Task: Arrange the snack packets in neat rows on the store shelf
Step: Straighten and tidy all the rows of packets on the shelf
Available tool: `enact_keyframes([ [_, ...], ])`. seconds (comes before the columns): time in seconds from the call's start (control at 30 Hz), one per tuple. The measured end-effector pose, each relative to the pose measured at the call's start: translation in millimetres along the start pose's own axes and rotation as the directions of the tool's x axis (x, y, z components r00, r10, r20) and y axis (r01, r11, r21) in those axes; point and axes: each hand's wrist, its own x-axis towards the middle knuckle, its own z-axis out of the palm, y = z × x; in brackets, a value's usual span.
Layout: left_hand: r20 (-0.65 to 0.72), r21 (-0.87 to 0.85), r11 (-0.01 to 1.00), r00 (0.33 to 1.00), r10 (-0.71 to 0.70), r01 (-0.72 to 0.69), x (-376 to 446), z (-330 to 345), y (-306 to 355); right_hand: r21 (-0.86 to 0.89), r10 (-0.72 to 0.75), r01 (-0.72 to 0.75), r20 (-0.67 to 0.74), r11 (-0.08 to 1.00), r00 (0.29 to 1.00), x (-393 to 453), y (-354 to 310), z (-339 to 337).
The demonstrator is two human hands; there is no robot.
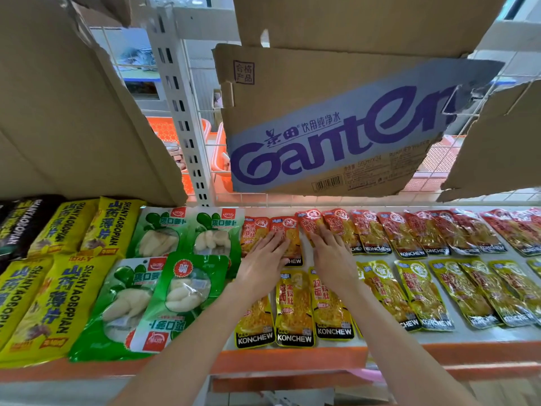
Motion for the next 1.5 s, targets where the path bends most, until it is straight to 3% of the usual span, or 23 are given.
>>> enact_keyframes([
  [0.2, 0.033, -0.025, 0.999, 0.999, -0.038, 0.039, 0.4, 1.5, -2.6, 0.065, -0.036, 0.039, -0.048, 0.997, 0.998, -14.6, -5.9, -1.2],
  [0.4, 0.056, -0.053, 0.996, 0.996, -0.067, 0.070, 0.5, 1.5, 1.0, 0.033, -0.031, 0.028, 0.092, 0.999, 0.995, -12.8, 2.7, -4.6],
  [0.63, 0.084, -0.056, 0.996, 0.995, -0.061, 0.066, -1.4, -5.6, 2.5, 0.044, -0.031, 0.027, 0.091, 0.999, 0.995, -17.3, -2.4, -10.8],
  [0.7, 0.028, -0.074, 0.996, 0.998, -0.051, 0.053, -10.0, -15.6, 1.6, 0.082, -0.082, 0.078, 0.043, 0.994, 0.996, -24.6, -2.9, -13.1],
  [0.83, -0.224, 0.029, 1.000, 0.975, 0.005, 0.002, -59.3, -32.4, -2.8, 0.191, -0.207, 0.211, -0.038, 0.959, 0.978, -61.4, -7.3, -13.3],
  [0.97, -0.072, 0.066, 0.994, 0.994, -0.077, 0.082, -110.7, -28.5, -5.1, 0.078, -0.245, 0.246, -0.024, 0.966, 0.969, -95.3, -14.4, -1.9],
  [1.07, 0.058, 0.138, 0.989, 0.996, -0.065, 0.057, -125.1, -19.2, -12.9, 0.064, -0.226, 0.225, 0.010, 0.972, 0.974, -103.1, -14.2, 5.9],
  [1.17, 0.137, 0.032, 0.997, 0.988, -0.075, 0.072, -124.7, -19.0, -16.8, 0.070, -0.233, 0.232, 0.004, 0.970, 0.973, -103.6, -11.4, 8.9],
  [1.37, 0.080, 0.029, 0.994, 0.991, -0.109, 0.107, -125.5, -14.5, -15.2, 0.040, -0.231, 0.229, 0.077, 0.973, 0.970, -103.6, -15.7, 7.2],
  [1.5, 0.066, 0.031, 0.994, 0.992, -0.110, 0.108, -127.2, -12.8, -13.7, 0.006, -0.191, 0.191, 0.051, 0.982, 0.980, -105.9, -24.0, 5.4],
])
